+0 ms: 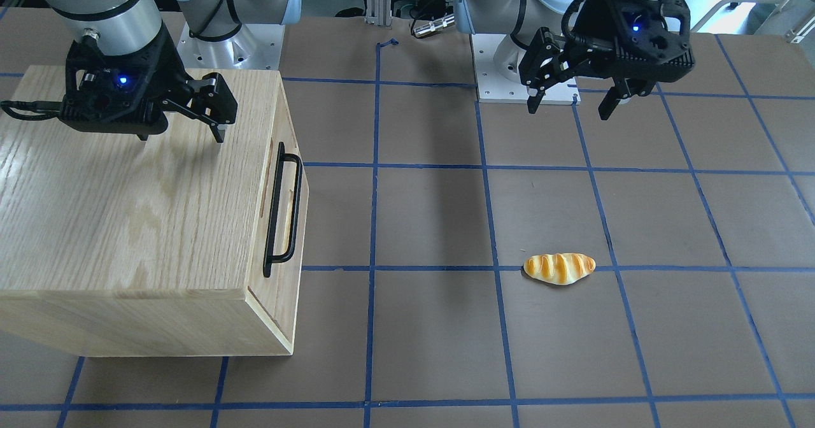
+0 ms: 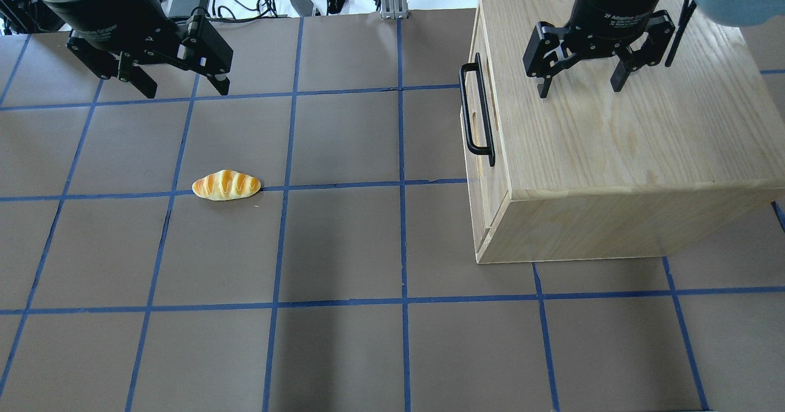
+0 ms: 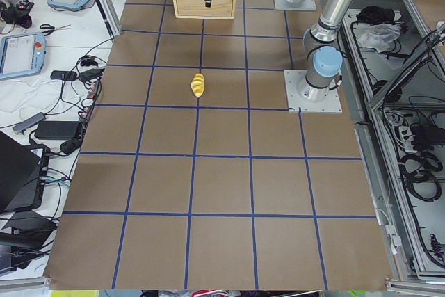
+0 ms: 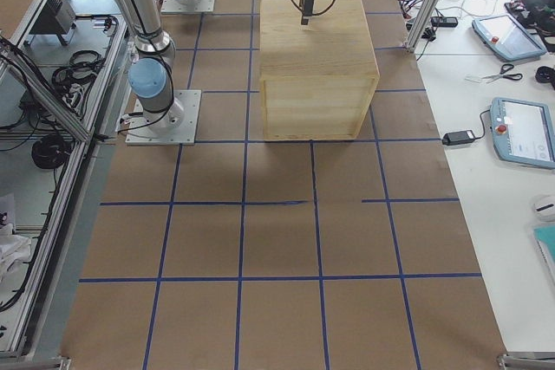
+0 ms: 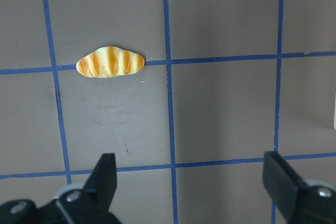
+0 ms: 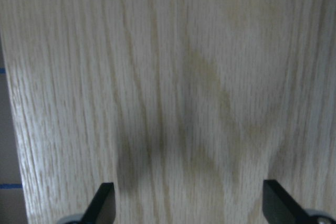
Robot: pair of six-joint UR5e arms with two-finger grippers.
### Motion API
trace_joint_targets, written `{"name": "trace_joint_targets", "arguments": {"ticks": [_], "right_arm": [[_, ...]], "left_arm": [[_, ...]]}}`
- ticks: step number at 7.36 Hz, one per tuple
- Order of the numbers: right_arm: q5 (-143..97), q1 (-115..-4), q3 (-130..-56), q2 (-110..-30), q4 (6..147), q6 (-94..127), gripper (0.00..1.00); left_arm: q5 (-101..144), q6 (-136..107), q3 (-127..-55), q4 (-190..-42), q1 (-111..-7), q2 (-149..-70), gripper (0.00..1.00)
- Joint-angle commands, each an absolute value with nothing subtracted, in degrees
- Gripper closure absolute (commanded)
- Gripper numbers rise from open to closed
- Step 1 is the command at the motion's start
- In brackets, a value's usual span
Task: Open upper drawer
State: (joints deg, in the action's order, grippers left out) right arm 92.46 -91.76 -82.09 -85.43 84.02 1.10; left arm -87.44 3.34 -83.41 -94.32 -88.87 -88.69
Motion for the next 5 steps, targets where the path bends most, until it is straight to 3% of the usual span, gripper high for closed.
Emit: {"name": "trace_joint_targets", "arguments": {"ticks": [1, 5], "right_arm": [[92.5, -91.8, -82.1, -85.4, 84.0, 1.1, 0.00], [92.5, -91.8, -82.1, -85.4, 84.0, 1.1, 0.00]], "left_arm": [[-87.6, 3.2, -83.2, -94.2, -88.9, -88.7, 0.00], [-87.5, 3.3, -83.8, -92.2, -88.9, -91.3, 0.00]]}}
